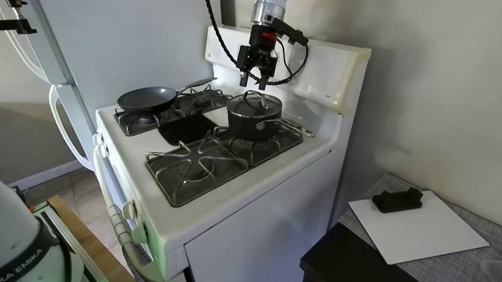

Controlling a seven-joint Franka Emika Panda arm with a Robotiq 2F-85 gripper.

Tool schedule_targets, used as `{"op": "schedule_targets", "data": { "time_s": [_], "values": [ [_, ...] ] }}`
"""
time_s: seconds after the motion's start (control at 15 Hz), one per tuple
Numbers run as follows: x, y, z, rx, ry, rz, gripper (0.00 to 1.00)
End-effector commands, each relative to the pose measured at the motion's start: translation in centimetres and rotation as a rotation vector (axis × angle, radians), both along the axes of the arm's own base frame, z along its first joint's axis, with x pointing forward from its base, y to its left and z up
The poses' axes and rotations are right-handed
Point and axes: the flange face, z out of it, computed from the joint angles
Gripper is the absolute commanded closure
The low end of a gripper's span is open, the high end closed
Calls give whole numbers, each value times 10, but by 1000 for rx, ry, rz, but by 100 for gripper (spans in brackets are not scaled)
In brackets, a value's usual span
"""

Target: Pick up the clear lid from the black oven mat and put it on the black pot

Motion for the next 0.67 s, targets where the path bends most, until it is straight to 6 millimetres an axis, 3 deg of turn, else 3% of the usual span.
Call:
{"op": "schedule_targets", "data": {
  "time_s": [0.0, 0.33, 0.6],
  "values": [
    [-7, 5, 32, 42, -85, 19, 0],
    [-22, 14, 83, 65, -267, -11, 1],
    [-36, 24, 110, 73, -456, -30, 0]
  ]
}}
